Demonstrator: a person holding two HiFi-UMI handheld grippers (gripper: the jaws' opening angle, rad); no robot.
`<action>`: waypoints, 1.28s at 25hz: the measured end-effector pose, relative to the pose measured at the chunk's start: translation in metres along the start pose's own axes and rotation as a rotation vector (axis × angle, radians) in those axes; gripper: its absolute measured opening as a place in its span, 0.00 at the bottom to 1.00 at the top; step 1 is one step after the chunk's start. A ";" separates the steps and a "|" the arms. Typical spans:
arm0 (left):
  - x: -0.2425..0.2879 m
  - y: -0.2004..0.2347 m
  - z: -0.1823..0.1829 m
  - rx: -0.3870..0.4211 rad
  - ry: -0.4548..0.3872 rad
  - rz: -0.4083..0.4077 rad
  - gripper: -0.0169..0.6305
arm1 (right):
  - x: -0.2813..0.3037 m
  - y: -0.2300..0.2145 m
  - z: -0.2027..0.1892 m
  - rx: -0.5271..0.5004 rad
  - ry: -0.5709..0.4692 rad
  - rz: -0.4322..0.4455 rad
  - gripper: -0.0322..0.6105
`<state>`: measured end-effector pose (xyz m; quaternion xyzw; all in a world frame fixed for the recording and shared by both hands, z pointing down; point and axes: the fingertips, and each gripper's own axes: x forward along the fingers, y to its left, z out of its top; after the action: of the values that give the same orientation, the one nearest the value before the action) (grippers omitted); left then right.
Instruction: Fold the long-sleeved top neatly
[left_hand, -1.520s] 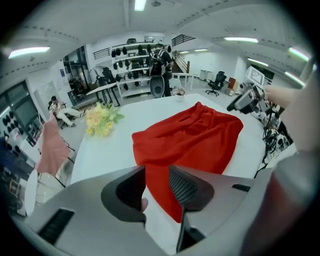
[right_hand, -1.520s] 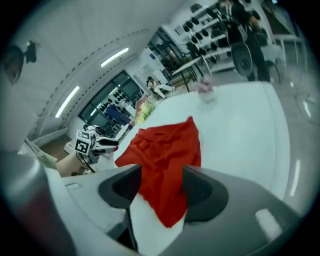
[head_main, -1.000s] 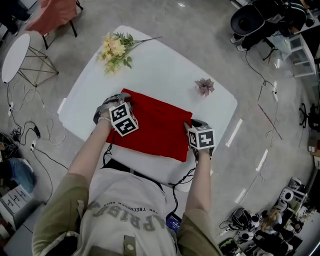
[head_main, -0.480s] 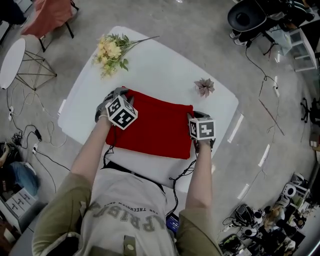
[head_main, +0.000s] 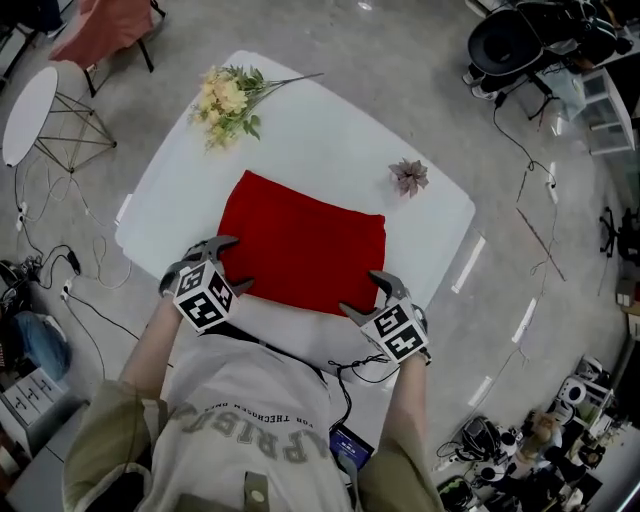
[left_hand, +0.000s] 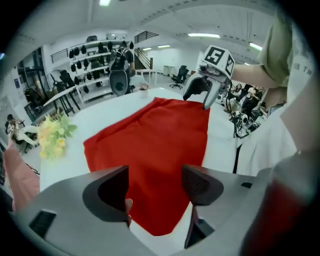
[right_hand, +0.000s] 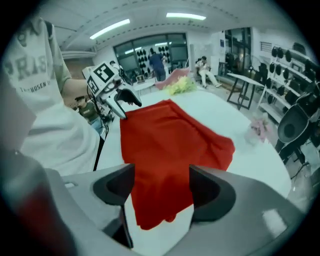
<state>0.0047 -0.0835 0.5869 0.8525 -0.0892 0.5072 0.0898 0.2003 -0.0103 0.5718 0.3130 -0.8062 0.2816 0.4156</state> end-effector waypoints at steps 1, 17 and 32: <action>0.005 -0.008 -0.010 -0.005 0.019 -0.005 0.51 | 0.007 0.003 -0.018 0.001 0.053 0.009 0.57; -0.072 0.010 0.020 -0.246 -0.350 0.280 0.57 | -0.088 0.011 0.059 0.029 -0.599 -0.235 0.57; -0.185 -0.068 0.123 -0.249 -0.936 0.659 0.11 | -0.164 0.093 0.127 0.049 -1.051 -0.658 0.23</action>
<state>0.0393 -0.0360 0.3622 0.8961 -0.4387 0.0638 -0.0221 0.1440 0.0036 0.3525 0.6513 -0.7578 -0.0347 0.0208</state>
